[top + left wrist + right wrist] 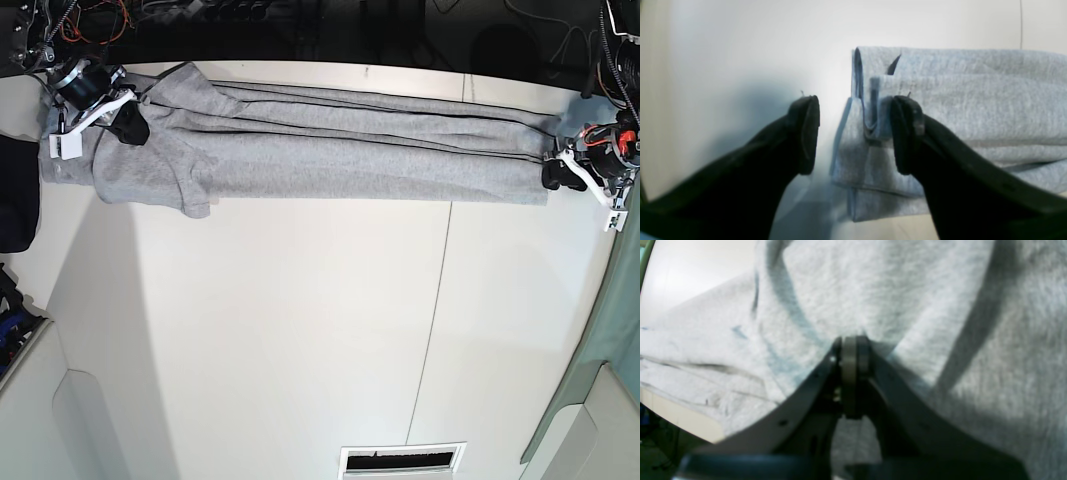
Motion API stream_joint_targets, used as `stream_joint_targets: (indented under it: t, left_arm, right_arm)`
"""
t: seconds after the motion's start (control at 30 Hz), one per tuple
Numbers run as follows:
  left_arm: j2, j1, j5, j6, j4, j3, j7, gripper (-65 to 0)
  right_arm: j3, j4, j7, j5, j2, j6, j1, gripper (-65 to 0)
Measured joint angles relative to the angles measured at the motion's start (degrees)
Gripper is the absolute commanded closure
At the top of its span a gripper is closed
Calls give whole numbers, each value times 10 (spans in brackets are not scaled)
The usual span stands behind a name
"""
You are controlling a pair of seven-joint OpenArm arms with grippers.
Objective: Layout the t-shirt on the table in an organized manner, then fold the t-shirt properly
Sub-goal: 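Grasp both ends of the folded strip with both grippers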
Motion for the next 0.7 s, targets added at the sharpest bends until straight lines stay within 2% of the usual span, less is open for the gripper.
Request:
stream_joint_targets:
  t: [0.3, 0.47, 0.63, 0.7]
  left_arm:
    - [1, -1, -19, -3, -58, 0, -27, -396]
    - [7, -1, -41, -37, -59, -1, -7, -396]
    - [19, -1, -95, -97, -60, -1, 35, -395]
    - [23, -1, -110, -106, -60, -1, 44, -392]
  right_arm:
    - [0, 0, 0, 0, 0, 0, 0, 0]
    - [0, 0, 0, 0, 0, 0, 0, 0]
    - [0, 0, 0, 0, 0, 0, 0, 0]
    - [0, 0, 0, 0, 0, 0, 0, 0]
